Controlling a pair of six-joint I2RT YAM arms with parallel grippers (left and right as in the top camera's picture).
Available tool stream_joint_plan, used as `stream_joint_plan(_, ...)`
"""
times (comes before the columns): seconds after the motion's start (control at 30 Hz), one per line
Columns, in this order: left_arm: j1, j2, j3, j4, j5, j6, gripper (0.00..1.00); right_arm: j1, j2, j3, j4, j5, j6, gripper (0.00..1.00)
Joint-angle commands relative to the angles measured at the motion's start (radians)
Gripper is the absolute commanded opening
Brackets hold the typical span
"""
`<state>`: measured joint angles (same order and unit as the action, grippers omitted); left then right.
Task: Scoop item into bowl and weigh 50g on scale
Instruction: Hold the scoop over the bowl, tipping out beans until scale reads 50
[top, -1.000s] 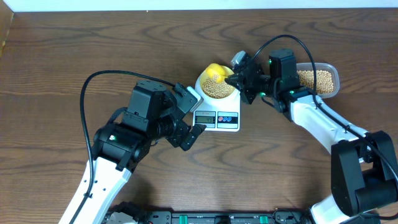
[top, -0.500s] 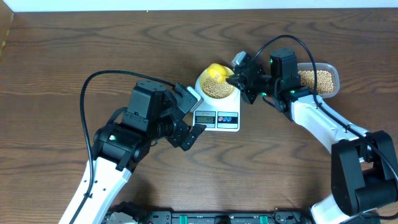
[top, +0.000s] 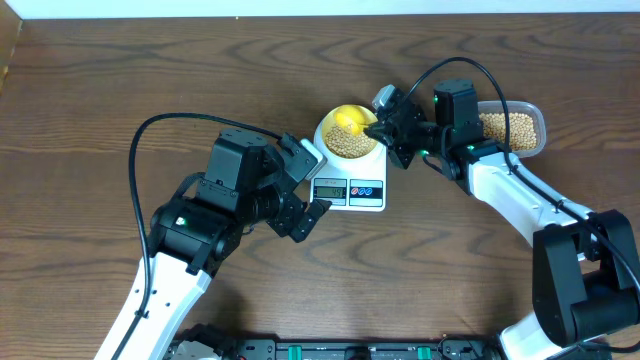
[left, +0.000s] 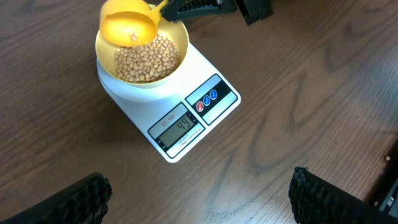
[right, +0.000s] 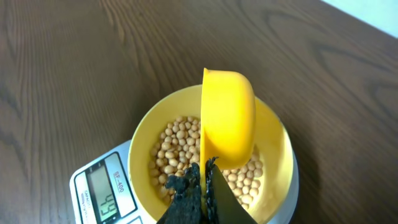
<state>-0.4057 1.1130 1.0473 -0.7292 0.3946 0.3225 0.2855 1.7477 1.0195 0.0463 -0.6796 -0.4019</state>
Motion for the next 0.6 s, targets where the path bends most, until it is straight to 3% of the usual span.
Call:
stream_joint_plan(0.0, 0.006, 0.005, 0.001, 0.001, 0.013, 0.017, 0.94, -0.010, 0.006, 0.005, 0.003, -0.003, -0.014, 0.01)
stream_joint_plan(0.57, 0.006, 0.005, 0.001, 0.001, 0.013, 0.017, 0.94, -0.010, 0.006, 0.005, -0.024, -0.004, 0.110, 0.01)
